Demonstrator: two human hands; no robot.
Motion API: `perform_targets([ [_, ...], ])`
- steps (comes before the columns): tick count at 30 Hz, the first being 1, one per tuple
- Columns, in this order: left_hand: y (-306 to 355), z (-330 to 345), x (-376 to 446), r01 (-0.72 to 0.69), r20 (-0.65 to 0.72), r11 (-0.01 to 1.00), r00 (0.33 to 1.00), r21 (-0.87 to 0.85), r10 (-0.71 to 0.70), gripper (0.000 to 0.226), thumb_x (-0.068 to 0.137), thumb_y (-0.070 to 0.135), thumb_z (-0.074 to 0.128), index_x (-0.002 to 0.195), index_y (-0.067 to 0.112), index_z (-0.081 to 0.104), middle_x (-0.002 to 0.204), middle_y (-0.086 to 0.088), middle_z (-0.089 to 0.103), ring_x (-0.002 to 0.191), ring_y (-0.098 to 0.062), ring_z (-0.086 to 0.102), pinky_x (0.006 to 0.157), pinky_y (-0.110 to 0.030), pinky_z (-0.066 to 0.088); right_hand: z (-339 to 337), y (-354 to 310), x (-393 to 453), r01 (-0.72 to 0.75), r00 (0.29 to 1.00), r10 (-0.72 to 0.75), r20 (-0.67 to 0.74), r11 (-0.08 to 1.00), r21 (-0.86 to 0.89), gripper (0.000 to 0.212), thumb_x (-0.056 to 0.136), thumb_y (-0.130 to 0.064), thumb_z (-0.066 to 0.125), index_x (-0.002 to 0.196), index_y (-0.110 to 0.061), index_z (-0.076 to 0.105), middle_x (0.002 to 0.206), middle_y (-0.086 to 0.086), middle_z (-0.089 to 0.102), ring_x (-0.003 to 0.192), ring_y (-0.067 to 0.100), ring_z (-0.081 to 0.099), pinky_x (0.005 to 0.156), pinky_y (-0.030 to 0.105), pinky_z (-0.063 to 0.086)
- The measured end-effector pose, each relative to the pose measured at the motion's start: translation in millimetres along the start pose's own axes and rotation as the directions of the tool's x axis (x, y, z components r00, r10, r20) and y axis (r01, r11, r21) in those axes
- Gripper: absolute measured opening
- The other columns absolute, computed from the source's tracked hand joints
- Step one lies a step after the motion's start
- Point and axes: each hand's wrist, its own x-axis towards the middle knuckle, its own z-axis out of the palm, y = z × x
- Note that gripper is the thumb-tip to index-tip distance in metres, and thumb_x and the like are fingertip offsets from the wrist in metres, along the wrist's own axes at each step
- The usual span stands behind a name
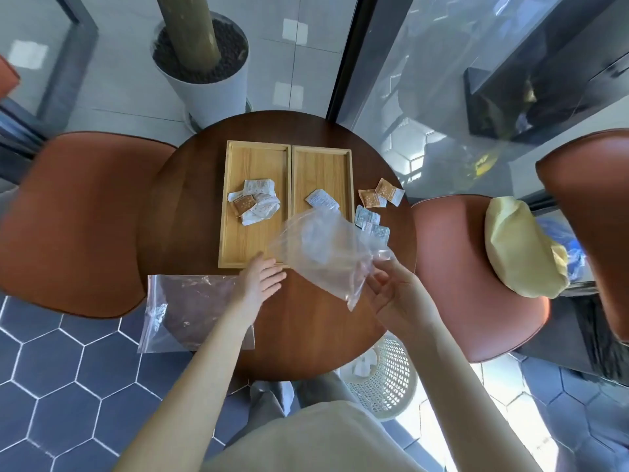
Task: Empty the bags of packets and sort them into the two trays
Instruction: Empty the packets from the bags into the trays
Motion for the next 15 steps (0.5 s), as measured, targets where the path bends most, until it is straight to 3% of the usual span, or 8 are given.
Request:
perform_targets([
  [2,2.2,-12.9,-9.2,0.152,0.133,0.945,0.984,-0.291,-0.117,0.056,0.091,0.054,0.036,0.108,0.006,0.060,0.110,-0.019,0.066,0.101,-0.032,0.063,0.093,-0.041,0.045,-7.5,7.1,-4.3,-0.036,0.999,0.039,0.032,0.995,-0.094,0.018,0.085,0.002,0.044,0.080,-0.005,0.060,0.060,0.005,0.069,0.054,0.014,0.067,0.054,0.026,0.059],
  [4,-2.5,-29.7,-15.7,0.183,0.245,0.924,0.964,-0.335,-0.102,0.058,0.084,0.063,0.041,0.111,0.018,0.064,0.108,-0.019,0.069,0.101,-0.034,0.065,0.083,-0.038,0.052,-15.9,14.7,-7.1,-0.042,0.999,0.047,0.012,0.962,-0.269,0.022,0.084,0.003,0.040,0.082,-0.008,0.059,0.057,0.001,0.066,0.049,0.012,0.063,0.048,0.025,0.055],
  [7,-10.2,-50.8,-26.7,0.156,0.288,0.962,0.954,-0.224,-0.087,0.056,0.076,0.060,0.051,0.114,0.020,0.064,0.106,-0.011,0.071,0.094,-0.027,0.068,0.071,-0.031,0.057,-28.0,24.3,-8.4,0.005,1.000,-0.018,-0.020,0.863,-0.506,0.025,0.083,0.002,0.040,0.084,-0.010,0.062,0.055,0.000,0.063,0.049,0.012,0.061,0.049,0.028,0.055],
  [10,-17.0,-67.5,-36.8,0.067,0.242,0.996,0.969,-0.065,-0.049,0.050,0.069,0.040,0.067,0.112,0.014,0.063,0.099,-0.006,0.074,0.087,-0.024,0.071,0.067,-0.030,0.059,-33.3,34.3,-7.5,0.045,0.998,-0.067,-0.010,0.764,-0.644,0.028,0.086,-0.012,0.041,0.092,-0.017,0.068,0.061,0.001,0.067,0.058,0.019,0.066,0.060,0.040,0.059],
  [13,-25.3,-80.5,-48.7,-0.042,0.124,0.987,0.992,0.156,0.023,0.035,0.074,0.014,0.071,0.107,0.009,0.065,0.088,-0.003,0.076,0.082,-0.021,0.072,0.060,-0.023,0.057,-30.2,46.3,-3.7,0.043,0.992,-0.115,-0.048,0.681,-0.731,0.030,0.091,-0.018,0.041,0.089,-0.024,0.069,0.059,-0.007,0.068,0.056,0.013,0.067,0.051,0.030,0.056],
  [15,-31.8,-90.8,-55.2,-0.061,0.077,0.980,0.996,0.190,0.047,0.029,0.076,0.002,0.069,0.103,0.011,0.066,0.083,-0.003,0.076,0.079,-0.021,0.072,0.060,-0.022,0.057,-26.8,53.4,-0.1,0.046,0.979,-0.183,-0.093,0.638,-0.768,0.027,0.089,-0.014,0.047,0.078,-0.021,0.071,0.058,-0.006,0.066,0.051,0.007,0.065,0.045,0.022,0.052],
])
